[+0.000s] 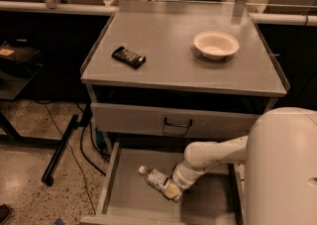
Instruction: Pick blue plastic bottle from middle drawer and place on counter
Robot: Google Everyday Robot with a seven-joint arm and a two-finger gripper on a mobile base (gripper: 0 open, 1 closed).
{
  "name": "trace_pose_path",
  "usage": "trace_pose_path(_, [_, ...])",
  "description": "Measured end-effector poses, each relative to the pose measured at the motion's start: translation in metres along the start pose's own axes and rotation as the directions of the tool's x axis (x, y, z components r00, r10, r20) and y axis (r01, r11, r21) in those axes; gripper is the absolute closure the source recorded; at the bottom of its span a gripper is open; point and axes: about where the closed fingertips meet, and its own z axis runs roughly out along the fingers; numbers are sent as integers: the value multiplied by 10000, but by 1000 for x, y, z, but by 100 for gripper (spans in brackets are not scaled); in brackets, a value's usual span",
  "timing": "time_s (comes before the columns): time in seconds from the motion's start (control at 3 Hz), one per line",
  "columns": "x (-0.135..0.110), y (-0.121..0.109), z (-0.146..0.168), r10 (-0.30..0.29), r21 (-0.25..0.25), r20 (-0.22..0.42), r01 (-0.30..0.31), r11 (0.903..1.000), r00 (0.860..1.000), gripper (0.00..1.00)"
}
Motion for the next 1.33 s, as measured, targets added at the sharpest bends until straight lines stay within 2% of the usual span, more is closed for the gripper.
trace_pose_path(0.33, [1, 4, -10, 73, 173, 228, -77, 9998, 9997, 100])
trace_pose_path(0.67, [9, 14, -39, 328, 680, 600, -369, 9970, 9977, 100])
trace_pose_path(1.0, [25, 29, -73, 661, 1139, 716, -740, 9907, 9952, 100])
trace_pose_path(1.33, [31, 58, -129, 1389, 1716, 531, -1461, 9743, 9889, 100])
